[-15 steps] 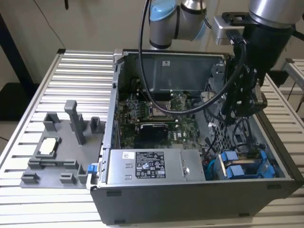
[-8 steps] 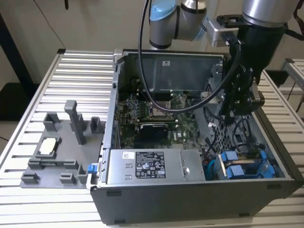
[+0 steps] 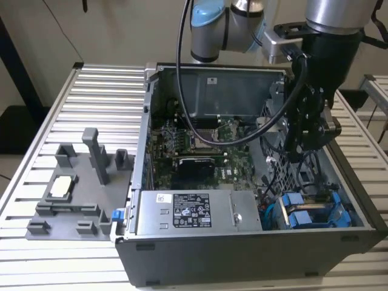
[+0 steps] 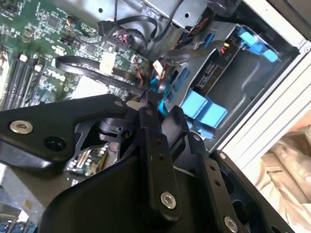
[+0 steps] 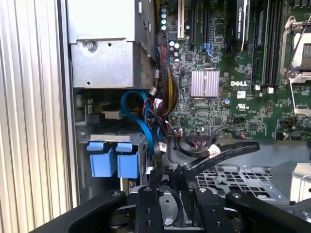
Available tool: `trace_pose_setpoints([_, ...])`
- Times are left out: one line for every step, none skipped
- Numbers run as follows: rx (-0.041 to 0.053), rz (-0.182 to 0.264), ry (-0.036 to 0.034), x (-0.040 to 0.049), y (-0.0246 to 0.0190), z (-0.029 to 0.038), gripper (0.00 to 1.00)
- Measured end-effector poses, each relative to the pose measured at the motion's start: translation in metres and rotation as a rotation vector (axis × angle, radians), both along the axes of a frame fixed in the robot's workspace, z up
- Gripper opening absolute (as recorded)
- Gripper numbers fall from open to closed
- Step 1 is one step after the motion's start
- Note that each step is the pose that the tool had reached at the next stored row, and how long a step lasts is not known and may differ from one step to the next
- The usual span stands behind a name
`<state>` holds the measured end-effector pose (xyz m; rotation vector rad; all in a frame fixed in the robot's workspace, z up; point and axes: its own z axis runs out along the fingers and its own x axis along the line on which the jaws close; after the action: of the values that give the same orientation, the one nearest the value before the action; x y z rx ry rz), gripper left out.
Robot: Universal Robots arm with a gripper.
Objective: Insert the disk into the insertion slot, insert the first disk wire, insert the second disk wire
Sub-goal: 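Insert the second disk wire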
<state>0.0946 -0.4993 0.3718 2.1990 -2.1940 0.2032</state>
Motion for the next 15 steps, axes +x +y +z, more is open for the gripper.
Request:
trace_pose_setpoints([-0.0057,0.002,-0.0040,-0.0007,0.0000,-0.0002,0.33])
trace_pose_setpoints([-0.0097,0.004,-0.0075,-0.0018,0.0000,-0.0006,0.33])
trace_pose_setpoints([-0.0118,0.005,-0.0109,-0.0030,0.0000,-0.0012,0.33])
trace_pose_setpoints([-0.0130,0.006,-0.0149,-0.0045,0.0000,-0.0019,0.33])
trace_pose_setpoints([-0.0137,0.007,-0.0197,-0.0060,0.0000,-0.0028,0.33])
trace_pose_setpoints([-0.0139,0.008,-0.0264,-0.0077,0.0001,-0.0035,0.33])
trace_pose_setpoints([-0.0139,0.009,-0.0337,-0.0089,0.0001,-0.0042,0.33])
trace_pose_setpoints([-0.0140,0.010,-0.0445,-0.0098,0.0001,-0.0048,0.33])
trace_pose_setpoints([-0.0140,0.013,-0.0564,-0.0102,0.0001,-0.0052,0.33])
trace_pose_setpoints([-0.0142,0.015,-0.0699,-0.0106,0.0001,-0.0054,0.33])
trace_pose_setpoints([-0.0142,0.017,-0.0821,-0.0111,0.0001,-0.0055,0.33])
trace_pose_setpoints([-0.0142,0.017,-0.0902,-0.0119,0.0002,-0.0057,0.33])
trace_pose_setpoints([-0.0142,0.017,-0.0939,-0.0129,0.0001,-0.0059,0.33])
trace_pose_setpoints([-0.0142,0.017,-0.0957,-0.0139,0.0001,-0.0061,0.33])
trace_pose_setpoints([-0.0142,0.017,-0.0964,-0.0149,0.0001,-0.0062,0.33])
